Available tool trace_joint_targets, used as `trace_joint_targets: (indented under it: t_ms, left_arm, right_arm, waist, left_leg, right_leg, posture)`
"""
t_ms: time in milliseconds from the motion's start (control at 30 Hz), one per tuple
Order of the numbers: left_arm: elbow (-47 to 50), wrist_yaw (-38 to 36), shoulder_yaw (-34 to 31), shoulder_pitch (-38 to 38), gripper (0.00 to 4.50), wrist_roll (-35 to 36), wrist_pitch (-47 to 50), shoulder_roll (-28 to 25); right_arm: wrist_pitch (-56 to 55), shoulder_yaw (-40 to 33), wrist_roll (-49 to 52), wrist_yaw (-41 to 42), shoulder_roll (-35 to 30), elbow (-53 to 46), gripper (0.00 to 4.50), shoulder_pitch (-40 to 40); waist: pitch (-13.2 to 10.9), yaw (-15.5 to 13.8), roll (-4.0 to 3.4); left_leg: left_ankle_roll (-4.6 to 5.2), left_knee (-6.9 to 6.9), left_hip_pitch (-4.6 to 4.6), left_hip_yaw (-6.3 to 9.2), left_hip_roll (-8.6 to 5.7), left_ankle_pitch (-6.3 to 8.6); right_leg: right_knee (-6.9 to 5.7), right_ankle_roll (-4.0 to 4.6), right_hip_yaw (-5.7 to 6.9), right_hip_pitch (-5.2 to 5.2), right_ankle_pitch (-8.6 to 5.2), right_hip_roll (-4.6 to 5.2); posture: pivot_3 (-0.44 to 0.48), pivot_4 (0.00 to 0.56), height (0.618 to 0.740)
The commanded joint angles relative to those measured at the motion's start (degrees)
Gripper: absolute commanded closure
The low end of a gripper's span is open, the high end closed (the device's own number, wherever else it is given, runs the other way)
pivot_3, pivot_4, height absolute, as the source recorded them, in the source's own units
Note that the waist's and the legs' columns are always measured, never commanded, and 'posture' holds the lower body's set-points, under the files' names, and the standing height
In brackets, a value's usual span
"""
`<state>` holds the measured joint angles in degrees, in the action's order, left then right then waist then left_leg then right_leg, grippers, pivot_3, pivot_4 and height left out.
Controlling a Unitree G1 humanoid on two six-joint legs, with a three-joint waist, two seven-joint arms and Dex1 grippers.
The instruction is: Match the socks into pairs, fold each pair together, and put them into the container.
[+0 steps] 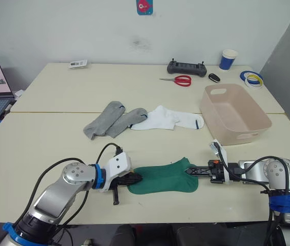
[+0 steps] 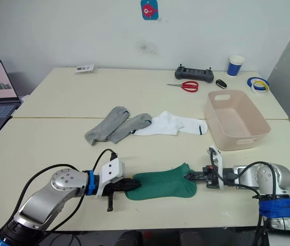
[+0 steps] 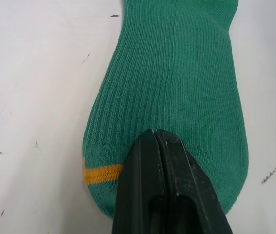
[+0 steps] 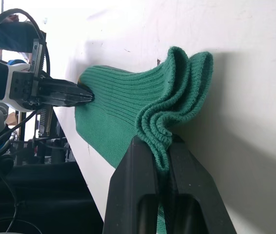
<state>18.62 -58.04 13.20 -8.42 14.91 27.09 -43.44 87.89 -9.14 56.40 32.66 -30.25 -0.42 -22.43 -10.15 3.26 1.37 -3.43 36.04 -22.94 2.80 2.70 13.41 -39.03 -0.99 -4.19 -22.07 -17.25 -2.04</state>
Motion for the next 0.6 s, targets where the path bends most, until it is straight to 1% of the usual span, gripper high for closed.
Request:
trace_joint_targets:
  t_ms: [33,100,200,400,533,600]
  left_arm:
    - [0.16,0.46,2.01,0.27,4.5,-1.89,-1.13,0.62]
    - [-0.82,0.84,3.0,0.32,4.5,-3.5,-2.13,0.91]
    - [-1.57,1.09,3.25,0.36,4.5,-4.01,-2.74,1.31]
    - [-1.91,1.22,3.56,0.48,4.5,-4.29,-3.1,1.11]
    - [-1.95,1.21,3.46,0.43,4.5,-4.32,-3.06,0.94]
    - [-1.95,1.38,3.36,0.43,4.5,-4.35,-2.88,0.95]
  right_arm:
    - [1.3,-2.24,1.96,0.62,0.48,-2.74,4.48,-0.91]
    - [3.41,-3.88,4.44,0.54,1.37,-3.99,4.48,-2.49]
    - [4.61,-4.78,10.27,-2.0,2.61,-4.73,4.48,-4.91]
    - [4.61,-3.22,20.44,-11.39,7.76,-4.49,4.48,-7.92]
    - [4.61,-1.48,22.78,-15.9,10.18,-4.15,4.48,-8.36]
    - [4.61,-0.02,22.03,-17.39,11.45,-3.53,4.48,-8.5]
  waist:
    - [-0.01,-0.01,-0.01]
    - [-0.02,-0.02,-0.03]
    - [-0.02,0.04,-0.05]
    - [-0.02,0.02,-0.06]
    - [-0.02,0.03,-0.07]
    - [-0.02,0.03,-0.08]
  left_leg:
    - [0.0,0.0,0.0,0.01,0.01,0.0]
    - [0.0,-0.01,-0.01,0.0,0.0,0.0]
    - [0.0,-0.02,0.0,0.0,0.01,0.0]
    - [0.0,-0.02,-0.02,0.02,0.01,0.0]
    - [0.0,-0.02,-0.03,0.0,0.01,0.0]
    - [0.0,-0.02,-0.02,0.01,0.02,0.0]
  right_leg:
    - [0.0,0.0,0.01,0.0,0.0,0.0]
    - [0.0,0.0,0.0,-0.02,0.0,-0.01]
    - [-0.02,0.0,-0.01,-0.02,0.0,-0.02]
    - [-0.02,0.0,0.0,-0.02,0.0,-0.02]
    - [-0.01,0.0,-0.01,-0.03,0.0,-0.02]
    - [-0.01,0.0,0.0,-0.04,0.0,-0.02]
  posture:
    - [0.0,0.15,0.74]
    - [0.0,0.15,0.74]
    - [0.0,0.15,0.74]
    - [0.0,0.15,0.74]
    - [0.0,0.15,0.74]
    - [0.0,0.15,0.74]
